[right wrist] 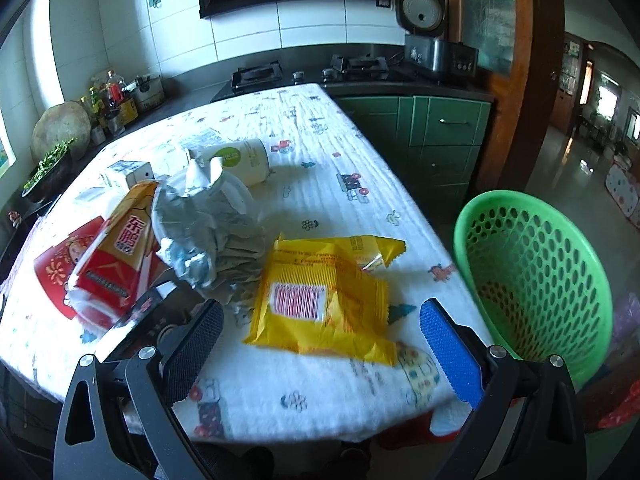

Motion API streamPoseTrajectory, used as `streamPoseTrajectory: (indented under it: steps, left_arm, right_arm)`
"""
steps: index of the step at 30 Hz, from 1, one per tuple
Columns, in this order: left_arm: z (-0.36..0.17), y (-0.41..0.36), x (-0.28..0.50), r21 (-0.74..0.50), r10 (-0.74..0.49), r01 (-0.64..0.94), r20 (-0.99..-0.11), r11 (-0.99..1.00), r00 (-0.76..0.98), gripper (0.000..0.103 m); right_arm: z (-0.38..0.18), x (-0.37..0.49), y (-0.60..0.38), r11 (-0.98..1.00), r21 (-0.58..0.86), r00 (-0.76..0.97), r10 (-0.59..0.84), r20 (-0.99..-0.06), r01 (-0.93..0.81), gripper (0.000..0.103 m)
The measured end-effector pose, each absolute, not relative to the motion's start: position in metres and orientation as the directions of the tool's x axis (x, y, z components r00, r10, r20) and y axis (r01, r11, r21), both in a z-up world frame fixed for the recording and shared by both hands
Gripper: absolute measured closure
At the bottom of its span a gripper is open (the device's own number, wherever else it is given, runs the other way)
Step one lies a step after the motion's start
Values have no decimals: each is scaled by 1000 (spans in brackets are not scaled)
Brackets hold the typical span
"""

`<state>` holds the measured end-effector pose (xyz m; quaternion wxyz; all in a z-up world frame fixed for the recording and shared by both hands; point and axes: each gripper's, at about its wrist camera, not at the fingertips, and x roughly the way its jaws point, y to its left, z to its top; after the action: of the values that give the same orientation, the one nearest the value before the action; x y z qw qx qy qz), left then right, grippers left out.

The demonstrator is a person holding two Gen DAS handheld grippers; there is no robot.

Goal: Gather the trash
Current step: 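Grasp the yellow snack bag with the right gripper while the left gripper grasps crumpled foil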

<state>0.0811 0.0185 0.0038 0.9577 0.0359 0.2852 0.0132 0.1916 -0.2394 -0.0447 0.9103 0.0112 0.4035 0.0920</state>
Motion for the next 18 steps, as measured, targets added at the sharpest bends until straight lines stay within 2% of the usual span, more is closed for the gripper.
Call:
streamPoseTrajectory:
  steps: [4, 8, 18]
  left_arm:
    - [7, 11, 93, 61, 13, 25, -552, 998, 834, 9]
    - [7, -2, 106, 51, -23, 63, -564, 997, 826, 13]
    - [0, -55, 128, 15, -169, 222, -603, 975, 779, 19]
  right_arm:
    - [-56, 207, -240, 980, 105, 634, 188, -750, -167, 8]
    - [-68, 217, -242, 978, 119, 611, 202, -765, -174, 24]
    - [-68, 207, -247, 970, 159, 620, 240, -747, -184, 45]
